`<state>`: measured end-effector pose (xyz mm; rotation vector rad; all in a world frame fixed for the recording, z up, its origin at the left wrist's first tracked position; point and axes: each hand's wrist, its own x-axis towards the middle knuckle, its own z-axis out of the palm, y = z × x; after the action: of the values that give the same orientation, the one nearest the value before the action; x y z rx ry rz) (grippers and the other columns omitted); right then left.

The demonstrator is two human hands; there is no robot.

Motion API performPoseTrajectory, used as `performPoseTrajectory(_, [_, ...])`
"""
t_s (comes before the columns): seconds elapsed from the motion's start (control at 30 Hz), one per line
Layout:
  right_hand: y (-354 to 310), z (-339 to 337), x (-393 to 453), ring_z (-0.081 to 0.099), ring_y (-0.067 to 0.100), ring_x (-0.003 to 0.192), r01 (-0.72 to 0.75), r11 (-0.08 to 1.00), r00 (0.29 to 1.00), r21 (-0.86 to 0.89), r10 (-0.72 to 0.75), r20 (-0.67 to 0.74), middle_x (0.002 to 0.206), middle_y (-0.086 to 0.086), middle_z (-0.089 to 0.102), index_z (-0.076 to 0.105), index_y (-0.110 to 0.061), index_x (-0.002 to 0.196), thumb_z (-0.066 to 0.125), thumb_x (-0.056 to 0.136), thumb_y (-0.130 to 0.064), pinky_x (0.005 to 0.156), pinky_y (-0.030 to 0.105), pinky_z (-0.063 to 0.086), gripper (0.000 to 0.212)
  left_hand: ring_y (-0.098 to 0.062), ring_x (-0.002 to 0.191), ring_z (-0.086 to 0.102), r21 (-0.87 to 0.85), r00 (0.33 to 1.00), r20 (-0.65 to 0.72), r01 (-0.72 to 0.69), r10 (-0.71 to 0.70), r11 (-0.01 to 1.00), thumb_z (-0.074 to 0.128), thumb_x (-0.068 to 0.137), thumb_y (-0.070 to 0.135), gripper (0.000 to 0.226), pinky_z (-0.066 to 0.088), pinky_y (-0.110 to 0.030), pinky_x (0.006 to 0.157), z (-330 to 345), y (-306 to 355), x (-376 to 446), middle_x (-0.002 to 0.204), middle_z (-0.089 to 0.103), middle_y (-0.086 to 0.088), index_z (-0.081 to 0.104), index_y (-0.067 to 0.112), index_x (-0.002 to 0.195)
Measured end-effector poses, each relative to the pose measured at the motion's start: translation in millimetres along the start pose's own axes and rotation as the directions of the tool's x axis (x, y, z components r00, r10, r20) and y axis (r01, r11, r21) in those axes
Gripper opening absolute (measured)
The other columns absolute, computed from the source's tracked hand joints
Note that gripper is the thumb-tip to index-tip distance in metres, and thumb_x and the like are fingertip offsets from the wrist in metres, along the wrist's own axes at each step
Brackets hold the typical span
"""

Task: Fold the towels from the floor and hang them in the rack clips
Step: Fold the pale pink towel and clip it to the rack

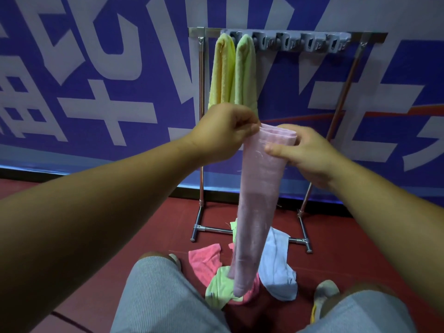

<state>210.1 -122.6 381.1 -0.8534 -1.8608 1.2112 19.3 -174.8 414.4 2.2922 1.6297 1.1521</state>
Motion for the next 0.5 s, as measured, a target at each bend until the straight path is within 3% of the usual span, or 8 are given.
performPoseTrajectory(0.1, [14,11,-4,0.070,0.026,0.105,-0.023,0.976,1.000,0.218,0.024,-0.002,0.113,0.011,0.073,0.067,-0.016,0.121,0.069,0.084,0.001,0.088,0.040,0.057,0.041,-0.012,0.085,0.069,-0.085,0.999,0.015,0.032,-0.030,0.996,0.059,0.096,0.015,0.015,0.059,-0.036,0.081,0,1,2,0.090,0.072,-0.001,0.072,0.010,0.099])
performPoseTrajectory(0.17, [18,18,-5,0.072,0.026,0.097,-0.055,0.951,0.996,0.303,0.074,-0.050,0.104,0.013,0.075,0.070,-0.010,0.114,0.066,0.085,0.004,0.083,0.040,0.057,0.032,-0.018,0.085,0.072,-0.249,0.993,0.055,0.112,-0.102,0.962,0.057,0.097,0.012,0.016,0.061,-0.039,0.081,1,1,2,0.089,0.072,-0.006,0.071,0.007,0.096])
performPoseTrajectory(0.23, [17,24,-5,0.074,0.025,0.090,-0.084,0.939,0.988,0.333,0.123,-0.099,0.095,0.012,0.076,0.073,-0.009,0.101,0.064,0.089,0.000,0.080,0.039,0.057,0.018,-0.021,0.084,0.071,-0.443,0.984,0.064,0.176,-0.165,0.879,0.055,0.098,0.009,0.015,0.060,-0.045,0.081,3,3,2,0.087,0.071,-0.006,0.070,0.008,0.097])
performPoseTrajectory(0.33, [13,29,0,0.073,0.024,0.091,-0.047,0.909,0.969,0.413,0.142,-0.202,0.092,0.011,0.076,0.075,-0.012,0.091,0.062,0.091,-0.003,0.083,0.038,0.057,0.015,-0.023,0.088,0.064,-0.666,0.962,0.050,0.232,-0.268,0.709,0.059,0.096,0.014,0.023,0.056,-0.055,0.088,8,-2,3,0.093,0.062,-0.007,0.060,0.016,0.119])
performPoseTrajectory(0.43, [4,30,9,0.073,0.025,0.087,-0.014,0.852,0.934,0.523,0.197,-0.297,0.086,0.012,0.076,0.073,-0.009,0.088,0.063,0.090,-0.003,0.082,0.041,0.059,0.012,-0.028,0.108,0.065,-0.712,0.933,0.188,0.345,-0.308,0.611,0.069,0.085,0.027,0.056,0.050,-0.056,0.096,31,-24,-10,0.119,0.062,-0.008,0.045,0.030,0.135])
performPoseTrajectory(0.5, [-1,30,14,0.073,0.025,0.081,0.001,0.823,0.928,0.569,0.211,-0.307,0.080,0.011,0.074,0.071,-0.008,0.087,0.064,0.089,-0.004,0.081,0.044,0.059,0.009,-0.031,0.116,0.063,-0.662,0.896,0.327,0.444,-0.300,0.604,0.073,0.080,0.020,0.063,0.048,-0.058,0.099,60,-46,-30,0.127,0.062,-0.013,0.046,0.023,0.137])
